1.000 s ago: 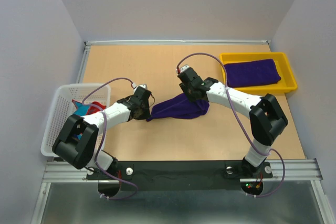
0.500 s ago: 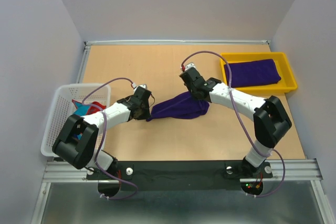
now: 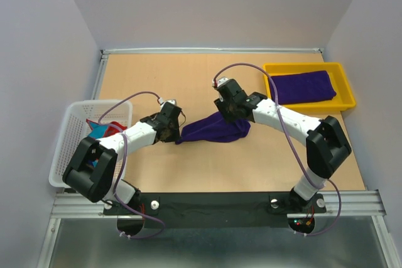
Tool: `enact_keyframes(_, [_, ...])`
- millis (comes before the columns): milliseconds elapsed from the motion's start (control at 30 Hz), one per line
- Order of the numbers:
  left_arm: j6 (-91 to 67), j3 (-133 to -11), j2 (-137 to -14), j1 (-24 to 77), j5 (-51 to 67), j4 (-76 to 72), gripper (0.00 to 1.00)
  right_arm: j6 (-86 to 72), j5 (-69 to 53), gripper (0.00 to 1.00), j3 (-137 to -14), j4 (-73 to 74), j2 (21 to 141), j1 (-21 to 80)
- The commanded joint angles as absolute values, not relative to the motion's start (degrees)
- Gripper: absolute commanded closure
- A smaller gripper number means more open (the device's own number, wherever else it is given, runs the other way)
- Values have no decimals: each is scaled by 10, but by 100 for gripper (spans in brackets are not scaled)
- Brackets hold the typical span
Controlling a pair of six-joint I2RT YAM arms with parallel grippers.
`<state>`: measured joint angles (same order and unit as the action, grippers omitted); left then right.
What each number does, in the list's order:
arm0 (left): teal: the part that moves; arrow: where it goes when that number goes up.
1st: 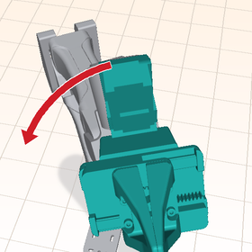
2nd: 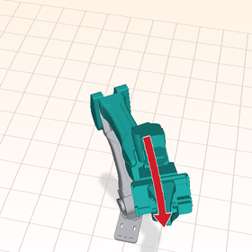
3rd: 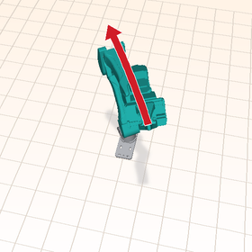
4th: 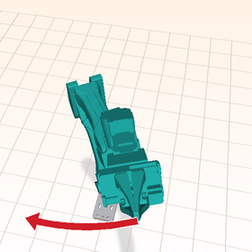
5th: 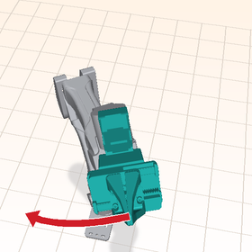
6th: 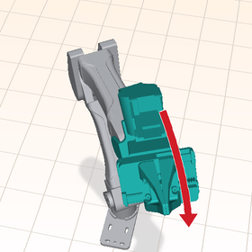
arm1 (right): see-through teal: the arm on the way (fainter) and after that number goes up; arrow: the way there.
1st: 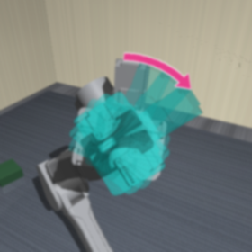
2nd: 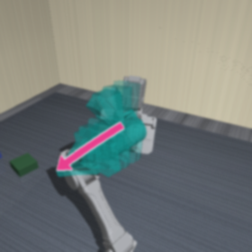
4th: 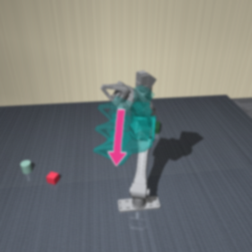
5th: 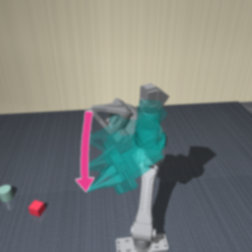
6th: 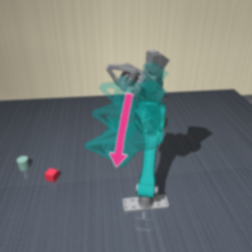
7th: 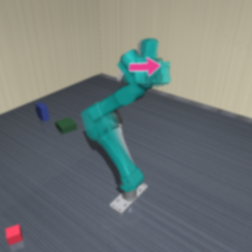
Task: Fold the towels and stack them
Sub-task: Flatten out the crumpled towel
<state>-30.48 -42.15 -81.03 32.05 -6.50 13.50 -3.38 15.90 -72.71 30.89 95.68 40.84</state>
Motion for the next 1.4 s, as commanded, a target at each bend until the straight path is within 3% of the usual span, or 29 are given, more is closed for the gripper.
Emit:
enact_keyframes(0, [-298, -440, -789, 324, -75, 147, 100, -24, 161, 52, -745, 300, 972, 410])
enact_keyframes(300, [-297, -444, -791, 324, -78, 150, 100, -25, 216, 57, -747, 295, 1003, 410])
enact_keyframes(633, [-298, -450, -784, 324, -92, 153, 100, -13, 228, 99, -767, 290, 989, 410])
enact_keyframes(900, [-251, -579, -751, 301, -174, 173, 100, 32, 241, 100, -859, 290, 960, 381])
enact_keyframes(1367, [-11, -975, -787, 263, -169, 70, 100, 70, 142, 100, -1214, 284, 1005, 237])
